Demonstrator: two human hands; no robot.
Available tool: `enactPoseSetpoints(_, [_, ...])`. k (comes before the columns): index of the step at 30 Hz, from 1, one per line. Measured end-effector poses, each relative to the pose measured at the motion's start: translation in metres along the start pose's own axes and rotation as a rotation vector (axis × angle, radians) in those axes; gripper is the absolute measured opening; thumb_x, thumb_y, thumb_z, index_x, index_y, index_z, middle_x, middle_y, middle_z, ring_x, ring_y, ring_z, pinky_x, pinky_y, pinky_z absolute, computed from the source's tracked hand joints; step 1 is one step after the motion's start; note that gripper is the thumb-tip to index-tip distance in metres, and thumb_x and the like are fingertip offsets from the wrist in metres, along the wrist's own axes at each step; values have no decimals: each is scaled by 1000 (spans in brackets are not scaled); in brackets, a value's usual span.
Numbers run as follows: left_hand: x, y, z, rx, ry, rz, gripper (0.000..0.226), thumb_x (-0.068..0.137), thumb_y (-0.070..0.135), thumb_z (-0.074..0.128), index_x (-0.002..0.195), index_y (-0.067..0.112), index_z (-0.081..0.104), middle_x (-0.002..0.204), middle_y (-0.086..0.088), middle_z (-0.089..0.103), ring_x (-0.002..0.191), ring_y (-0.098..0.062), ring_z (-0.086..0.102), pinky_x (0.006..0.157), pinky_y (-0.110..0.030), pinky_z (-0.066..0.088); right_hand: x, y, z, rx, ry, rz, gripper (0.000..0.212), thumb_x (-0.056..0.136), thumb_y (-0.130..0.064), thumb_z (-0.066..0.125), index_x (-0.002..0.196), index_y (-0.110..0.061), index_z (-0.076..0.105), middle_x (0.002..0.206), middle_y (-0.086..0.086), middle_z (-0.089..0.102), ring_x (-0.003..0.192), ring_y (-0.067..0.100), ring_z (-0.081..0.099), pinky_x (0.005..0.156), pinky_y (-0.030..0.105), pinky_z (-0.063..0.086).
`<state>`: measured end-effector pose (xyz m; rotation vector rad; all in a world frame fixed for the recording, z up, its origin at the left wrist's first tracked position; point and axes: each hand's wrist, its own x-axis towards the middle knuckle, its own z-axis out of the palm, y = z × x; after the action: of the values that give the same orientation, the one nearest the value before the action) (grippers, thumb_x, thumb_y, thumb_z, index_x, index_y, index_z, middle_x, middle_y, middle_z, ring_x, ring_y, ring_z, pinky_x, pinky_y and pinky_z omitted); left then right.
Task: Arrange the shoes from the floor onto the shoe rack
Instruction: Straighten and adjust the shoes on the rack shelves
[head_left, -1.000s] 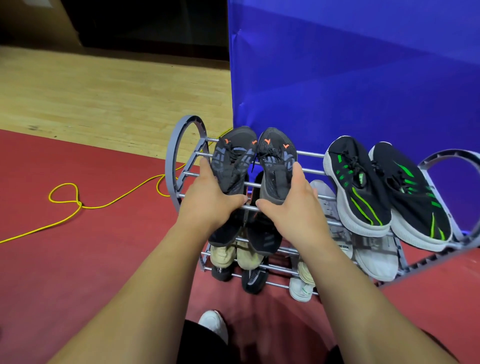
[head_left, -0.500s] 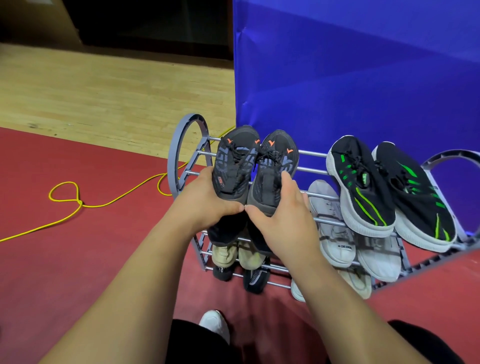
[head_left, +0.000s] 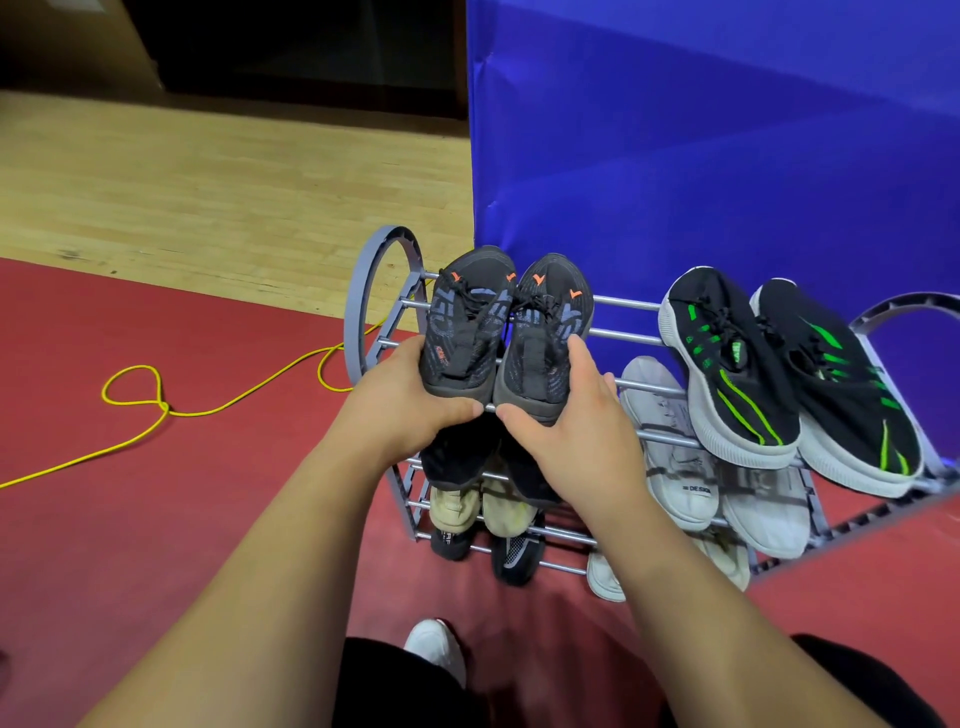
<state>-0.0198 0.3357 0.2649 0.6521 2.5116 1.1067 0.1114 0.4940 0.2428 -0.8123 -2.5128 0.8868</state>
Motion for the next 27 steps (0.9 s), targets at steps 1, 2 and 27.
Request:
enactPoseSetpoints(1, [0,1,1,2,3,0,77,65,49,88,133,39,52,119,24,69,109,-3,66,97,-35,53,1,0,0,4,0,2,103,78,-65,69,159,-29,17,154,-7,45,148,32,31,109,49,44])
enactPoseSetpoints(2, [0,1,1,-4,6,1,77,65,49,88,133,40,52,118,24,69,109,-3,66,98,-36,53,1,0,-1,6,1,4,102,78,-64,70,159,-29,17,153,-7,45,147,31,32,109,48,44])
enactPoseSetpoints(27, [3,-5,-2,4,-22,5,81,58,66,80,131,50,49,118,30,68,113,-3,65,102,-41,51,-1,-5,0,26,36,48,99,77,-60,71,158,-31,21,149,-9,50,146,23,32,101,41,46])
